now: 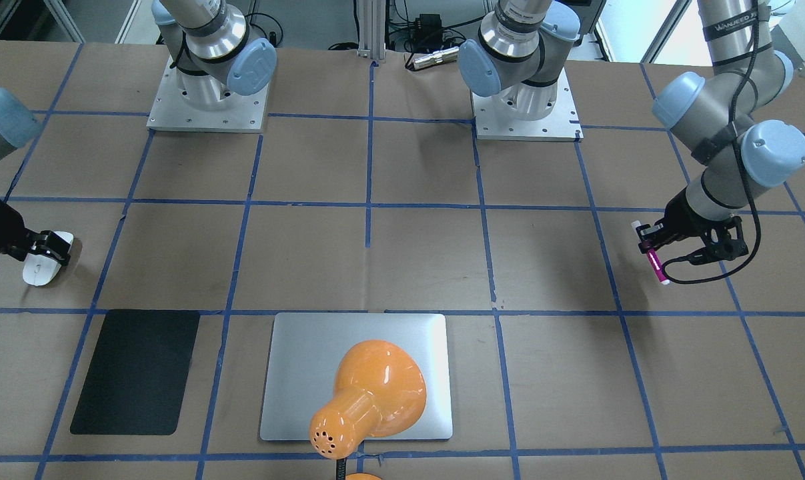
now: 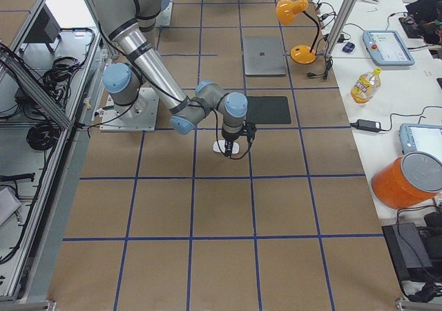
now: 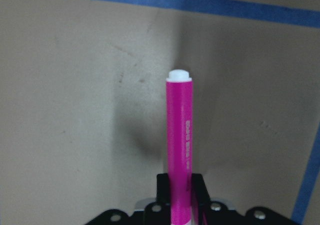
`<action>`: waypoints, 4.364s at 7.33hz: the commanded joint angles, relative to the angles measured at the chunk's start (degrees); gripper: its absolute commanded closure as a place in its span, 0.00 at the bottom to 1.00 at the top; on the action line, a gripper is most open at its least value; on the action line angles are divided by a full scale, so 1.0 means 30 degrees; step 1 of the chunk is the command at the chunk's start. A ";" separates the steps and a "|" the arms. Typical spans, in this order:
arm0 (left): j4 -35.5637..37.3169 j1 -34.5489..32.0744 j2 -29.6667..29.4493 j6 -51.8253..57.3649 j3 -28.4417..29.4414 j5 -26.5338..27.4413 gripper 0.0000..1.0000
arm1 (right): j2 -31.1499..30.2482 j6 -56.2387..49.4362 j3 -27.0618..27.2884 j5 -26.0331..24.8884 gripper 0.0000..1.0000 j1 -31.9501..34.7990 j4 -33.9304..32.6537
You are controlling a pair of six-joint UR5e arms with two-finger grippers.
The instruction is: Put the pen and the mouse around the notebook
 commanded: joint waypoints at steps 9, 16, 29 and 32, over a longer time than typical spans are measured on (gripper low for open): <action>0.3163 -1.6438 -0.2284 -3.9640 0.1019 -0.5248 1.00 | 0.3134 0.6328 -0.8975 0.0763 0.66 0.6722 0.5331; 0.3093 -1.7440 -0.5928 -4.6491 0.3569 -0.4927 1.00 | 0.4965 0.9161 -0.8585 0.0266 0.64 0.9134 0.3987; -0.3487 -1.1270 0.0977 -2.0722 0.5649 -0.3462 0.00 | -0.5289 1.3056 -0.9311 0.0238 0.00 1.3352 1.3712; -0.8113 -0.9478 0.2799 -0.9464 0.6843 -0.2851 0.00 | -0.5259 1.3086 -0.9602 0.0411 0.00 1.3353 1.3886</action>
